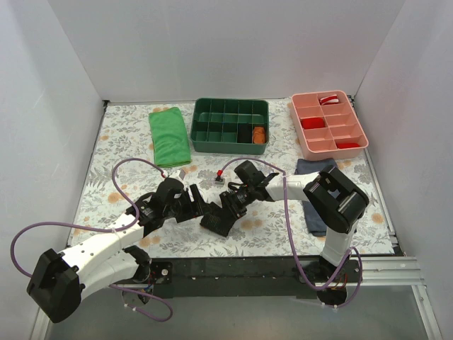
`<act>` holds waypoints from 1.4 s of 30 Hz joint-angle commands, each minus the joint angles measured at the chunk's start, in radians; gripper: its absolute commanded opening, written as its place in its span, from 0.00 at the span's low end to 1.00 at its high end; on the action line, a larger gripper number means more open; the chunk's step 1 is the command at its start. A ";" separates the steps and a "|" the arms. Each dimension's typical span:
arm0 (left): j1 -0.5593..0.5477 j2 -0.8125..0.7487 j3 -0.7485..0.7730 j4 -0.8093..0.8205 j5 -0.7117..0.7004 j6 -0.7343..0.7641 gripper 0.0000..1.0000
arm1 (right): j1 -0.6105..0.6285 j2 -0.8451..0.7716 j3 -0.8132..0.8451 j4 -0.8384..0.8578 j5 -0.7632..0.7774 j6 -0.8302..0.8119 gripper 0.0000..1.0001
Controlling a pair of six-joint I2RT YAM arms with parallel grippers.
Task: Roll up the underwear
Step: Roll the underwear to the center of the board.
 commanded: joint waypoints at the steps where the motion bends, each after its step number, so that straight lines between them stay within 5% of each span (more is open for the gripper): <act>1: 0.002 -0.029 -0.031 0.022 0.068 -0.003 0.61 | -0.012 0.036 0.055 -0.077 -0.039 0.036 0.17; 22: -0.003 0.016 -0.109 0.157 0.116 0.015 0.45 | -0.035 0.085 0.088 -0.116 -0.080 0.023 0.19; 29: -0.004 0.086 -0.098 0.220 0.107 0.015 0.31 | -0.035 0.085 0.089 -0.114 -0.094 0.017 0.19; 37: -0.007 0.149 -0.119 0.271 0.121 0.014 0.01 | -0.035 0.096 0.089 -0.105 -0.099 0.018 0.20; 42: -0.007 0.192 -0.124 0.254 0.098 -0.005 0.00 | -0.035 0.050 0.073 -0.085 -0.050 0.024 0.32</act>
